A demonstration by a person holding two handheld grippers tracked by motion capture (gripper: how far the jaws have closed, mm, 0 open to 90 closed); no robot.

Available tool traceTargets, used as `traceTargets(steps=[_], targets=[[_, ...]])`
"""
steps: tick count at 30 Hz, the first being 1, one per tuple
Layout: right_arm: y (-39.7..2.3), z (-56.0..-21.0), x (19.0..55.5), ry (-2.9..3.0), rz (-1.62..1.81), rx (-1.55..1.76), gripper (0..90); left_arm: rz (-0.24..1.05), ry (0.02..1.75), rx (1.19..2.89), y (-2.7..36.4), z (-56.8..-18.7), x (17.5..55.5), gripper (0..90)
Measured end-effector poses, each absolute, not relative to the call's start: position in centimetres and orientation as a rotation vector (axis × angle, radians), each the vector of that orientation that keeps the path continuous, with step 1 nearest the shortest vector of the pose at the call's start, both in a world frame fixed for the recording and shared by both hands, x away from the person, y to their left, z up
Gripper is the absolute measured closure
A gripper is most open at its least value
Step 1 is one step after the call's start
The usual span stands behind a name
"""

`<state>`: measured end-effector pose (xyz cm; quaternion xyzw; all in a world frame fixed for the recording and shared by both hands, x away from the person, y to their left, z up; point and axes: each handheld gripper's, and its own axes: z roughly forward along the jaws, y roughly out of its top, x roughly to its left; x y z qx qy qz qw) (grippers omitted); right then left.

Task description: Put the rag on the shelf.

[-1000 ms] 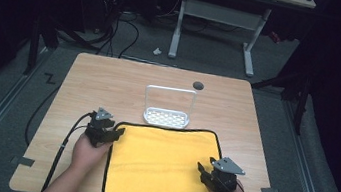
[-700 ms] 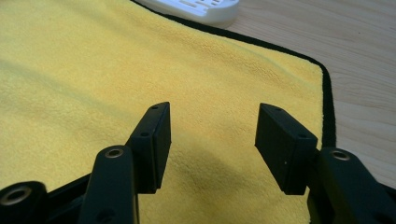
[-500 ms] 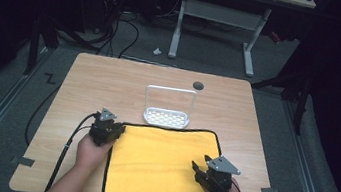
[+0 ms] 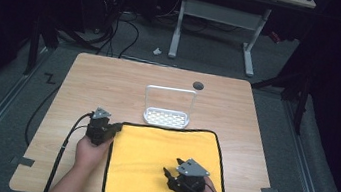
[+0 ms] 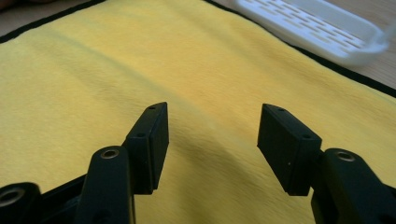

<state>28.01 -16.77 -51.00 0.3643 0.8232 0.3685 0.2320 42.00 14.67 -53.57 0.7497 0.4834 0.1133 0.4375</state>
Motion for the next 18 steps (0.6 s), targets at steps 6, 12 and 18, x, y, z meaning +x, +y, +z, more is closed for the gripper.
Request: traceTargets(steps=[6, 12, 18], targets=[[-12.7, -51.7, 27.8, 2.357, 1.003, 0.914, 45.2, 0.255, 1.223, 1.828, 15.1, -53.7, 42.1, 85.4], [-9.1, -52.0, 28.0, 2.455, 1.030, 0.892, 46.6, 0.253, 1.218, 1.819, 15.2, -53.6, 42.0, 85.2], [-5.5, -52.4, 27.7, 2.508, 1.047, 0.837, 43.1, 0.247, 1.219, 1.817, 15.2, -53.7, 42.1, 85.0]])
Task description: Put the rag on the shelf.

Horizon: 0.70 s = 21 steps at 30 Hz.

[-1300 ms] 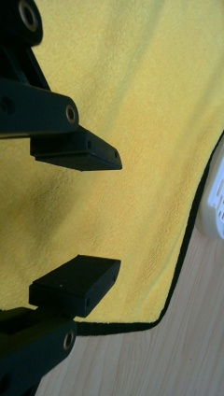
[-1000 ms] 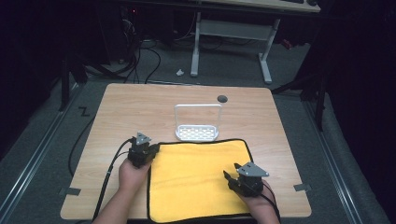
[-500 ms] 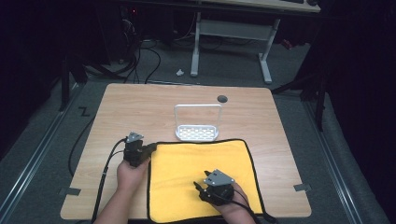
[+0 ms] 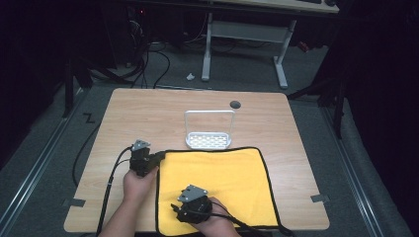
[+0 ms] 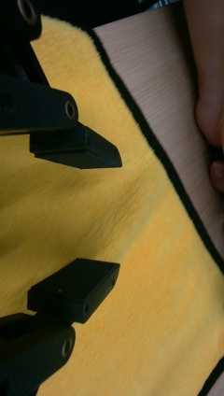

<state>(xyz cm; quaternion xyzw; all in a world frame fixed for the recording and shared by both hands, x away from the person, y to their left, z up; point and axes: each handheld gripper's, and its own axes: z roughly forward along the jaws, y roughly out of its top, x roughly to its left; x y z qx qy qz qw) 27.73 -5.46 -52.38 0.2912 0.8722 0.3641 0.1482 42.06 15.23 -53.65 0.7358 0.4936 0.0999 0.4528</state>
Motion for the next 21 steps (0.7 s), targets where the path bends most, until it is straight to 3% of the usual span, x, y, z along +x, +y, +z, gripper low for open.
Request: traceTargets(steps=[13, 17, 21], targets=[[-0.7, -52.8, 26.2, 2.639, 1.094, 0.749, 37.0, 0.238, 1.223, 1.818, 15.3, -53.7, 42.1, 84.9], [-0.5, -52.9, 25.9, 2.613, 1.046, 0.713, 45.8, 0.241, 1.227, 1.817, 15.3, -53.7, 42.1, 84.9], [-0.8, -52.8, 25.8, 2.585, 1.028, 0.699, 62.9, 0.240, 1.228, 1.817, 15.3, -53.7, 42.1, 84.9]])
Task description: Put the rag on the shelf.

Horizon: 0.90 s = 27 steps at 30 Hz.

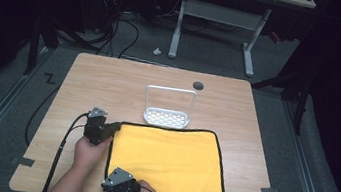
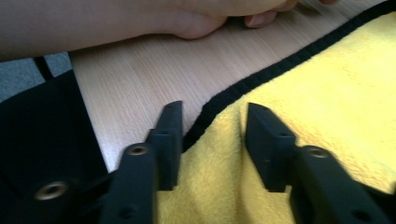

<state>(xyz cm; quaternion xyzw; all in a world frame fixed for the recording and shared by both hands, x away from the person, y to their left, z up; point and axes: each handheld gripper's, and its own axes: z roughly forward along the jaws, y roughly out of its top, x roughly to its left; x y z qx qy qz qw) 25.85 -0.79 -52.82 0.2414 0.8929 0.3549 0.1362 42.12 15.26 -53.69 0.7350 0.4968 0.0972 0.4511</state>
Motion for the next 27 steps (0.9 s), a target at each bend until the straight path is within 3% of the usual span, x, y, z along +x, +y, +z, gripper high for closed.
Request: traceTargets(steps=[4, 7, 18, 27], targets=[[-1.4, -52.5, 25.9, 2.567, 1.023, 0.695, 78.1, 0.240, 1.226, 1.818, 15.3, -53.7, 42.1, 84.9], [-1.9, -52.0, 25.9, 2.542, 1.039, 0.690, 81.3, 0.237, 1.231, 1.817, 15.3, -53.7, 42.1, 84.9], [-3.0, -49.9, 25.7, 2.449, 1.143, 0.672, 82.8, 0.209, 1.233, 1.753, 15.8, -53.4, 42.2, 85.9], [-0.2, -48.8, 25.3, 2.456, 1.207, 0.614, 82.7, 0.209, 1.274, 1.666, 18.6, -52.4, 41.3, 86.1]])
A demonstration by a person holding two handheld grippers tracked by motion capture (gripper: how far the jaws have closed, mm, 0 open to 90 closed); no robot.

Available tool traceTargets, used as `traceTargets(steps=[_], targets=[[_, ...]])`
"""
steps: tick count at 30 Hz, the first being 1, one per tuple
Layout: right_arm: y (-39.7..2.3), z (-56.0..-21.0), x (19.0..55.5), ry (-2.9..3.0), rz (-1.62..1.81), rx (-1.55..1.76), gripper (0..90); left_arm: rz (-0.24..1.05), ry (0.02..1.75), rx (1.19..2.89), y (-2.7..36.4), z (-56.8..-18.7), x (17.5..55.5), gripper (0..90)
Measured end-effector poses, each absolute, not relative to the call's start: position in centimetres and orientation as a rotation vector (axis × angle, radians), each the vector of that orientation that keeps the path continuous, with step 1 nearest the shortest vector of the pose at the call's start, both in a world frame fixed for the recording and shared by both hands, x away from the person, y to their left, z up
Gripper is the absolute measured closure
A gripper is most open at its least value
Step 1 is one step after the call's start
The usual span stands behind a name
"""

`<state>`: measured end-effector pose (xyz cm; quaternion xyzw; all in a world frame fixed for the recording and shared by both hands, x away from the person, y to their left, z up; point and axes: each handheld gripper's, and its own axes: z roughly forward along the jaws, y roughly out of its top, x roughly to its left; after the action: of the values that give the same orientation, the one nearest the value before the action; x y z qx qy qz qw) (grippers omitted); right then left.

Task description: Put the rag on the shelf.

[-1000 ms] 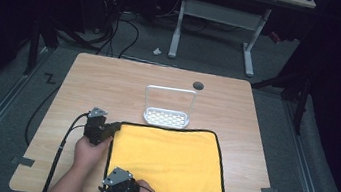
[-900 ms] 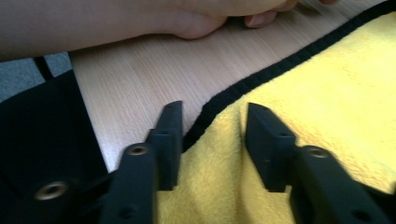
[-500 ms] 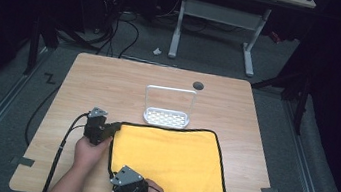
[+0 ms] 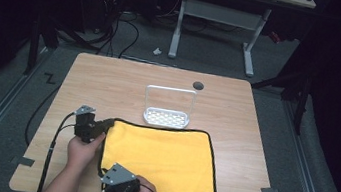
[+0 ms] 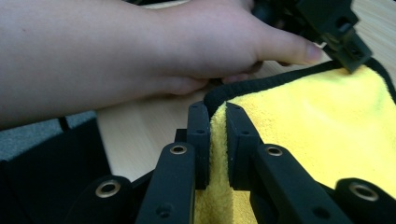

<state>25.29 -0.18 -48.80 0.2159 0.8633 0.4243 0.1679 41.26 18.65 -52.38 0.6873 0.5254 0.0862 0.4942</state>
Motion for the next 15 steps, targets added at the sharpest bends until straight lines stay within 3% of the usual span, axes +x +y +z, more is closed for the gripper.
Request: traceTargets(steps=[9, 15], targets=[[6.0, -47.9, 24.1, 2.478, 1.293, 0.502, 82.6, 0.304, 1.346, 1.592, 25.7, -50.0, 39.2, 86.4], [8.1, -46.8, 24.0, 2.467, 1.336, 0.468, 82.6, 0.341, 1.362, 1.574, 27.2, -48.7, 38.7, 86.4]])
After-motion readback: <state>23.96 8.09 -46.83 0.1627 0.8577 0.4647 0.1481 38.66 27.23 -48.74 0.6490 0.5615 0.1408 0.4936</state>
